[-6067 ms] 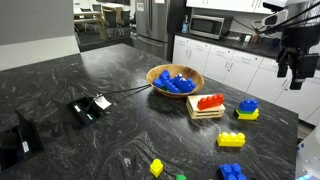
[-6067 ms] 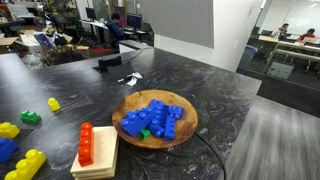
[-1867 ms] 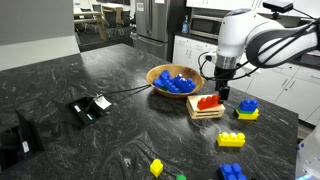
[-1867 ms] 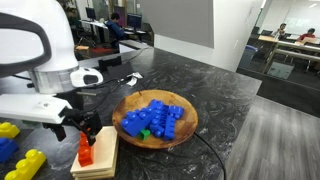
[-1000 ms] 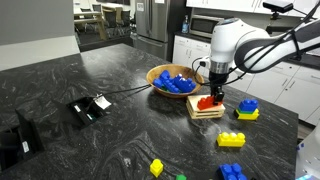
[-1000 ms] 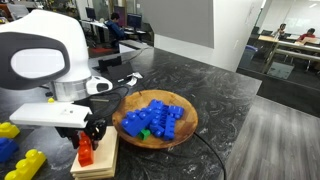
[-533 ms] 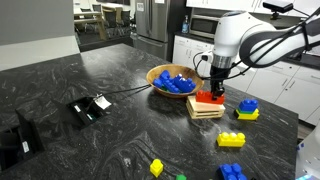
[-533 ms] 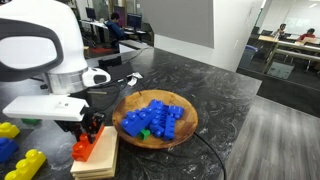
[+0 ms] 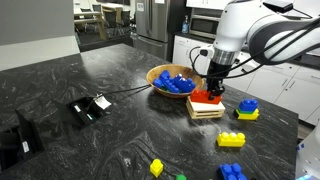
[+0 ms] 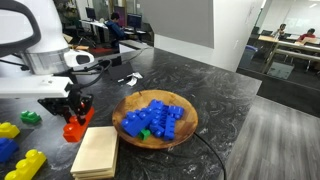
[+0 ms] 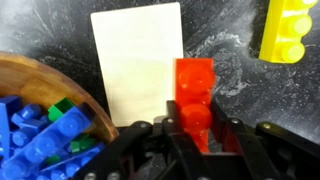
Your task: Take the orange legos from the wood and put it on the table
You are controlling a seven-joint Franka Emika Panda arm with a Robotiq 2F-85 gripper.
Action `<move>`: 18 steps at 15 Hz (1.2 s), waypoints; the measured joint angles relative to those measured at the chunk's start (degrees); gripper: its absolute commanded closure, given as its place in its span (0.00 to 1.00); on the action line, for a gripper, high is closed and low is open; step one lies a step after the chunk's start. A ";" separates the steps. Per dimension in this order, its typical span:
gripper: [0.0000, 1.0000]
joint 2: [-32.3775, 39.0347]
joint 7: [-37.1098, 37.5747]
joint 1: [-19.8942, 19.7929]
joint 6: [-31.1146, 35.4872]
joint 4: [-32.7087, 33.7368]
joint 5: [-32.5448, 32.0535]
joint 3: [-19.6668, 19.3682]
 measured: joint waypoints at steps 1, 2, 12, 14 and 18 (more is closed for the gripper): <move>0.90 1.48 0.00 0.82 -0.09 1.50 0.21 0.80; 0.90 3.38 -0.04 1.54 -0.12 3.25 0.55 1.55; 0.54 27.91 -6.45 3.41 -0.07 21.14 4.92 7.17; 0.35 29.80 -7.63 3.14 -0.14 22.96 4.93 7.48; 0.07 30.44 -8.53 2.81 -0.84 24.74 4.92 7.63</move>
